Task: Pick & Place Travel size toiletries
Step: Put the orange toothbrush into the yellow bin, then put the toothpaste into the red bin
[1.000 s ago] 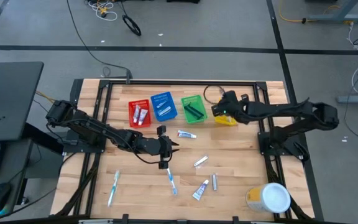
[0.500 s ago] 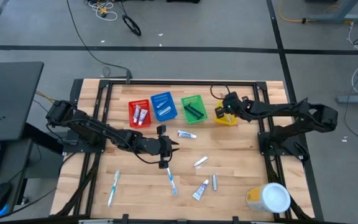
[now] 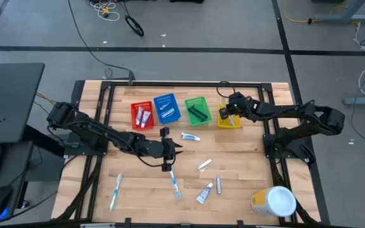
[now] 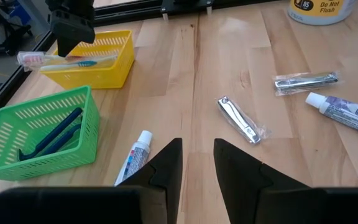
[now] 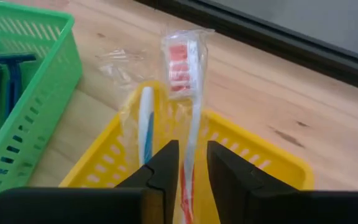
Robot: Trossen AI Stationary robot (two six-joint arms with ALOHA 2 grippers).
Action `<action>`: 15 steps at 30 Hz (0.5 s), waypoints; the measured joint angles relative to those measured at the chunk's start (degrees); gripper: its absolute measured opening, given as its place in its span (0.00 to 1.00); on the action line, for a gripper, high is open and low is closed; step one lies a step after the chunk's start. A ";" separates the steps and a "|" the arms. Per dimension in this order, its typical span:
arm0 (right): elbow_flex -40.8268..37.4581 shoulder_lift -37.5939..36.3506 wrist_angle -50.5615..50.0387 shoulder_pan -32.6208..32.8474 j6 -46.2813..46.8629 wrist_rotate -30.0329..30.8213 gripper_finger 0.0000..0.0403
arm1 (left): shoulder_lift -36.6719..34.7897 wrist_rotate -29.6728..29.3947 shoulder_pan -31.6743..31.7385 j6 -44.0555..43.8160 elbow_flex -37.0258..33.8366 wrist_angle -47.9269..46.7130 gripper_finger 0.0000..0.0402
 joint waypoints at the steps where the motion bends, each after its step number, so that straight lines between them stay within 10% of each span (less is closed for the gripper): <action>1: 0.11 0.00 -0.23 -0.02 -0.44 -0.02 0.23 | 0.00 0.00 0.00 0.00 0.00 0.00 0.25; 15: 9.75 -5.50 -3.71 9.03 -10.25 -18.00 0.23 | -0.01 -1.63 0.00 -4.02 0.00 -0.19 0.25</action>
